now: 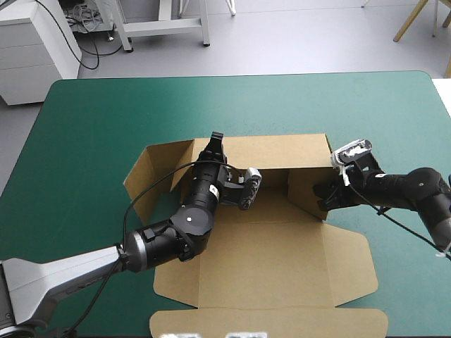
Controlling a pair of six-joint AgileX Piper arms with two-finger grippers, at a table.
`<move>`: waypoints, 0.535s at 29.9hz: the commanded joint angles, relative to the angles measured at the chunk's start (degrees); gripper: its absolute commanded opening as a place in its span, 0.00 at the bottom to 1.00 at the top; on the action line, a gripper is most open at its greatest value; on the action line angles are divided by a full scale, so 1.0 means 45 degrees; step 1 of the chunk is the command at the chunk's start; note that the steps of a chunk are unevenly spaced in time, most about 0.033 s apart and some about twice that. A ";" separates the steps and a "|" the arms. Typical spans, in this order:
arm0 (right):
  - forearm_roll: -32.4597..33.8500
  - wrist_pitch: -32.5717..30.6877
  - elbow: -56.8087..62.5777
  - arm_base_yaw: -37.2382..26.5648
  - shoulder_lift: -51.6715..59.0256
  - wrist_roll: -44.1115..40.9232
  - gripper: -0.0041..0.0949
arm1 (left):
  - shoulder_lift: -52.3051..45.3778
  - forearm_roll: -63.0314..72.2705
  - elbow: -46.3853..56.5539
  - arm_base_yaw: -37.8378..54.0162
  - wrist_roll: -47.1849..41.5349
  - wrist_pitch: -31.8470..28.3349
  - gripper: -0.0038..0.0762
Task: Fold the box
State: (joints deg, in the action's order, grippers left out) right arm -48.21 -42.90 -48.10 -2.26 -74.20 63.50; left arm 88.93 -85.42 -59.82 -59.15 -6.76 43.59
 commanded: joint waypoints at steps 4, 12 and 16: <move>-0.1093 0.0997 -0.0337 0.1187 0.0254 0.0754 0.03 | -0.0281 0.0214 -0.0184 -0.0036 0.0186 0.0088 0.04; -0.0391 0.3047 -0.0337 0.2562 0.0277 -0.1532 0.04 | -0.0281 0.0214 -0.0184 -0.0036 0.0186 0.0088 0.04; 0.0084 0.2996 -0.0337 0.2611 0.0277 -0.2275 0.04 | -0.0281 0.0214 -0.0184 -0.0036 0.0154 0.0088 0.04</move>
State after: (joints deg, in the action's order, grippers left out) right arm -44.74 -27.31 -47.91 8.30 -74.58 55.18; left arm 88.93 -84.31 -59.76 -58.72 -6.87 47.42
